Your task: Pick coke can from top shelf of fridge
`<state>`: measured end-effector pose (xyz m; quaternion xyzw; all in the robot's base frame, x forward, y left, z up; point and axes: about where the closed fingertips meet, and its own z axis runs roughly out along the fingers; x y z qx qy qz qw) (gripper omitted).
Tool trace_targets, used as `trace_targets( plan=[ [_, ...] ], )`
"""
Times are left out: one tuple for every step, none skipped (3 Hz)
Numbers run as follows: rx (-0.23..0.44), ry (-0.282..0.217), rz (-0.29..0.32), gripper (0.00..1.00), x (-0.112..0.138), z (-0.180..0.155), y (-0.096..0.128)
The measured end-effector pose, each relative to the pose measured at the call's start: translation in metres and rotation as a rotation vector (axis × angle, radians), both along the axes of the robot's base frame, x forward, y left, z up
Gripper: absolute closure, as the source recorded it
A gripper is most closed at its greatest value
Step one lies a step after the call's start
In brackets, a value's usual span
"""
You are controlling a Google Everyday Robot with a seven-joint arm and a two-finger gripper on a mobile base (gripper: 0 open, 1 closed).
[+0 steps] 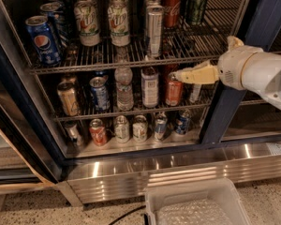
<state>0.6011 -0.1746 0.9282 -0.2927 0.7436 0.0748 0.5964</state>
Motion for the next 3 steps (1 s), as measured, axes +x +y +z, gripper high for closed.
trace_targets(
  plan=[
    [0.047, -0.054, -0.054, 0.0, 0.016, 0.008, -0.009],
    [0.11, -0.112, -0.115, 0.0, 0.037, 0.015, 0.001],
    [0.102, -0.147, -0.16, 0.0, 0.053, 0.026, 0.009]
  ],
)
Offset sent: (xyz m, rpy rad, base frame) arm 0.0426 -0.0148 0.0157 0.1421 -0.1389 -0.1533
